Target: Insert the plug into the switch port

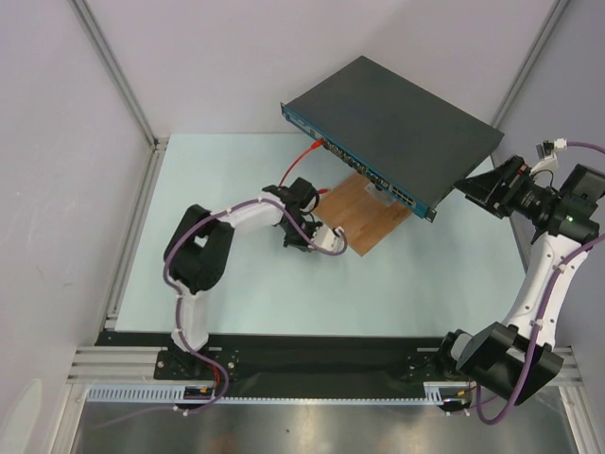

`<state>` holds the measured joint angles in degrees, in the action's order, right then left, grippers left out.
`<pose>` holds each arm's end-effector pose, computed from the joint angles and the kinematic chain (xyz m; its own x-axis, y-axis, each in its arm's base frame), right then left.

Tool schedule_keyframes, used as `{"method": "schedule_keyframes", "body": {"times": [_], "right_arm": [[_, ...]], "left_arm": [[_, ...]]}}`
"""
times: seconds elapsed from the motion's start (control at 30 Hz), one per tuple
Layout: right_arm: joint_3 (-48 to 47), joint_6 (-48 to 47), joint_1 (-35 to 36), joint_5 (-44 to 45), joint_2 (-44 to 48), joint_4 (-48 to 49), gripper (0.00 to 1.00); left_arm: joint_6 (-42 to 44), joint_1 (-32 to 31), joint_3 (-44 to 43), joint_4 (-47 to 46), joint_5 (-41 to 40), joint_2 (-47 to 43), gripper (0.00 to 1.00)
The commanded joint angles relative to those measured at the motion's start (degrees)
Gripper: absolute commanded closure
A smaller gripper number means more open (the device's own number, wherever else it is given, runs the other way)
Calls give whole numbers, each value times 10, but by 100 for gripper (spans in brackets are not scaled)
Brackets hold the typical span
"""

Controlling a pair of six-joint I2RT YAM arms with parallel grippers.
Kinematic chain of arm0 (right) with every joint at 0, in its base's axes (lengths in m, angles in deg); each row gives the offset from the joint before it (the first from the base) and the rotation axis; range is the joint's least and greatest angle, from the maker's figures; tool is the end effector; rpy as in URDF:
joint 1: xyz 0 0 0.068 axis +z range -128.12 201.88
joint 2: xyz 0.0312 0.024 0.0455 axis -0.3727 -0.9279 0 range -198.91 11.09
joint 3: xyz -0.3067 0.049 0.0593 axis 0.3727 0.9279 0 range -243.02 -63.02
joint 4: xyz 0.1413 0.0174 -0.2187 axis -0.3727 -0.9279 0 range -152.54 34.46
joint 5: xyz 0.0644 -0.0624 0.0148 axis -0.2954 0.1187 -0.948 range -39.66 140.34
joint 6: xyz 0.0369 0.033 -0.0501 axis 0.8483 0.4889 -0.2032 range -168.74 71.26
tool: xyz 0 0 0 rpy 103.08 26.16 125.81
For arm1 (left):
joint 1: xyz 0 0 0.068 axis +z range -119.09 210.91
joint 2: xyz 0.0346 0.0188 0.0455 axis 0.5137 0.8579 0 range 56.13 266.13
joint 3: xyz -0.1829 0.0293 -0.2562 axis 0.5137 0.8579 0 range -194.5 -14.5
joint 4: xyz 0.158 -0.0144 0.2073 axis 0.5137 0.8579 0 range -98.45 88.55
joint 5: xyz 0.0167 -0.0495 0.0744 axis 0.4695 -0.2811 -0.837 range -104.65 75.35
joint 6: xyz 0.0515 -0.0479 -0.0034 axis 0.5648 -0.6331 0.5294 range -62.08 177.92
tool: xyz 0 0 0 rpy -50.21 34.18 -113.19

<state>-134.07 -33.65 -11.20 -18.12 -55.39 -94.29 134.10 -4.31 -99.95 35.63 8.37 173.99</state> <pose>0.2089 -0.0721 0.4223 -0.5702 0.4854 -0.6628 -0.3066 0.6227 0.7199 0.3403 -0.2679 0.1824 0.3981 0.8129 -0.4251 0.9160 -0.3776 0.1358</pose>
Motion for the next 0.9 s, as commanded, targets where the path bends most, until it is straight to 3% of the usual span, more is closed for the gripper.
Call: {"method": "schedule_keyframes", "body": {"times": [0.0, 0.17, 0.3, 0.37, 0.4, 0.43, 0.5, 0.53, 0.63, 0.77, 0.87], "right_arm": [[-43, -23, -12, -20, 22, -20, 6], [-76, -56, -27, -19, 34, -51, 5], [-100, -60, -26, -16, 45, -49, 4], [-100, -49, -23, -20, 56, -34, 5], [-99, -44, -22, -25, 61, -15, 6], [-97, -32, -16, -24, 64, -6, 7], [-96, -24, 13, -14, 82, 25, 9], [-94, -17, 26, -5, 87, 37, 10], [-89, -2, 110, 41, 101, 70, 13], [-89, 5, 229, 92, 108, 105, 19], [-80, 62, 329, 129, 109, 166, 27]], "left_arm": [[-20, -17, 62, 4, 30, -103, 100], [-89, -21, 111, 30, 82, -218, 100], [-178, -21, 119, 36, 201, -330, 100], [-294, -21, 119, 1, 238, -376, 100], [-346, -21, 121, -65, 253, -419, 100], [-460, -21, 126, -107, 264, -444, 100], [-571, -21, 146, -249, 253, -509, 100], [-672, -21, 154, -294, 224, -526, 100], [-837, -21, 170, -424, 169, -571, 100], [-952, -21, 170, -501, 85, -599, 100], [-1041, -12, 186, -568, 57, -614, 100]]}}
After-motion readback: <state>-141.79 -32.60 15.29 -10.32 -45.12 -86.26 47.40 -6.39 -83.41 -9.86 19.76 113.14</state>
